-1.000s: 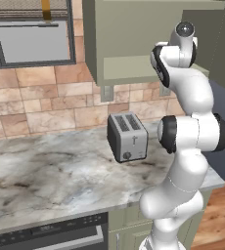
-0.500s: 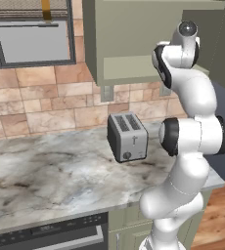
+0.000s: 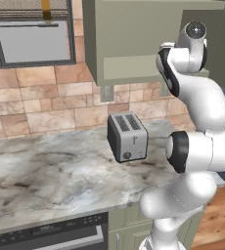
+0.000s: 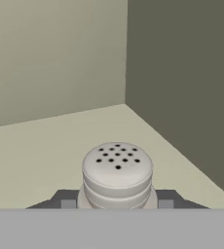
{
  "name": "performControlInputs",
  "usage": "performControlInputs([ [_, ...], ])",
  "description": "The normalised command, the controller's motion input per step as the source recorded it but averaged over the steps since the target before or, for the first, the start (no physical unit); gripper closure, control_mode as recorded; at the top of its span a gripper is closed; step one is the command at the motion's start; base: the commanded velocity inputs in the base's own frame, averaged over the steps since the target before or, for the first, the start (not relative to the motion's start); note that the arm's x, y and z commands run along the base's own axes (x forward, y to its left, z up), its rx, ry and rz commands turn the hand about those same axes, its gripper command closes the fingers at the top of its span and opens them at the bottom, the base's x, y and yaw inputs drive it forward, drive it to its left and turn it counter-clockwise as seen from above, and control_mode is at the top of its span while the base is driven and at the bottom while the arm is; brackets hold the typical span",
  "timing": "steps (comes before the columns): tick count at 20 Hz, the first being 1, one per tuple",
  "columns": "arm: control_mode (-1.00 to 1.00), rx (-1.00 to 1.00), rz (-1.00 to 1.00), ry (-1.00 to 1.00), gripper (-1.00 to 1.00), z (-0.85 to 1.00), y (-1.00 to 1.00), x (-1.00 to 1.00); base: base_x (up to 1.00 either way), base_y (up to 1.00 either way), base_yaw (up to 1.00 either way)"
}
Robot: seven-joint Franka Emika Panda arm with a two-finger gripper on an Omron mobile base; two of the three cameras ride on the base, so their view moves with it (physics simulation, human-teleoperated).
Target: Collect the turmeric, ketchup, and shaker from the cabinet and place them next to the stove.
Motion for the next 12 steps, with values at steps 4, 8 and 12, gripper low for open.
performControlInputs([
  [4, -1.0, 0.0, 0.0, -0.06, 1.0, 0.14, 0.11, -0.98, 0.0, 0.0, 0.0],
  [8, -1.0, 0.0, 0.0, -0.01, 1.0, 0.22, 0.3, -1.0, 0.0, 0.0, 0.0],
  [12, -1.0, 0.0, 0.0, 0.0, 1.0, 0.08, 0.45, -1.0, 0.0, 0.0, 0.0],
])
